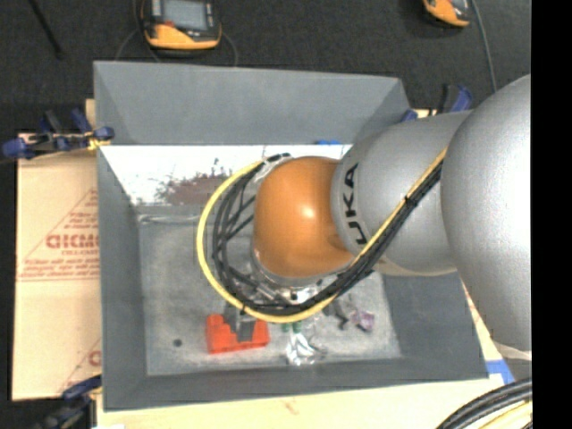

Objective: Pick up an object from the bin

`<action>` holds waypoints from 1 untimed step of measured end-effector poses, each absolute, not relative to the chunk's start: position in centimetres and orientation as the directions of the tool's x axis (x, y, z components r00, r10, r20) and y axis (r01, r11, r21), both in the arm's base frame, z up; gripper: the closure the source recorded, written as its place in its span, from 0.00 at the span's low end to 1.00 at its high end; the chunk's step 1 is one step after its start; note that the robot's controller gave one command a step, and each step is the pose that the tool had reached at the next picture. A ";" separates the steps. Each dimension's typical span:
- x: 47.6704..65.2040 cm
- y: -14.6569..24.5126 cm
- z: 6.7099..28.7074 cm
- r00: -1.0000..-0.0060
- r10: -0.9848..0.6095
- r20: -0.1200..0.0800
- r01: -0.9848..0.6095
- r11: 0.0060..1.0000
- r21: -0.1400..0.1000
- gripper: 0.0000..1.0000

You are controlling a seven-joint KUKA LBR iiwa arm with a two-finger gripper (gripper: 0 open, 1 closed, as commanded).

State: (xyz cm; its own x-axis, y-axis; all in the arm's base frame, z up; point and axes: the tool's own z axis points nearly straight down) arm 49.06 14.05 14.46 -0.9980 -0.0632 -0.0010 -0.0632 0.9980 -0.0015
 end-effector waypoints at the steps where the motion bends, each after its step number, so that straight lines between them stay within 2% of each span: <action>1: 49.0 14.2 14.5 -0.998 -0.064 -0.001 -0.064 0.998 0.000 0.00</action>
Offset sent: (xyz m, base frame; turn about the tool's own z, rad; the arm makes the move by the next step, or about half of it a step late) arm 0.0000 0.0000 0.0000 0.0000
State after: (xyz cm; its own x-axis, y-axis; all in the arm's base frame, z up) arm 49.05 14.21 14.47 -0.9980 -0.0638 -0.0014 -0.0638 0.9980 0.0003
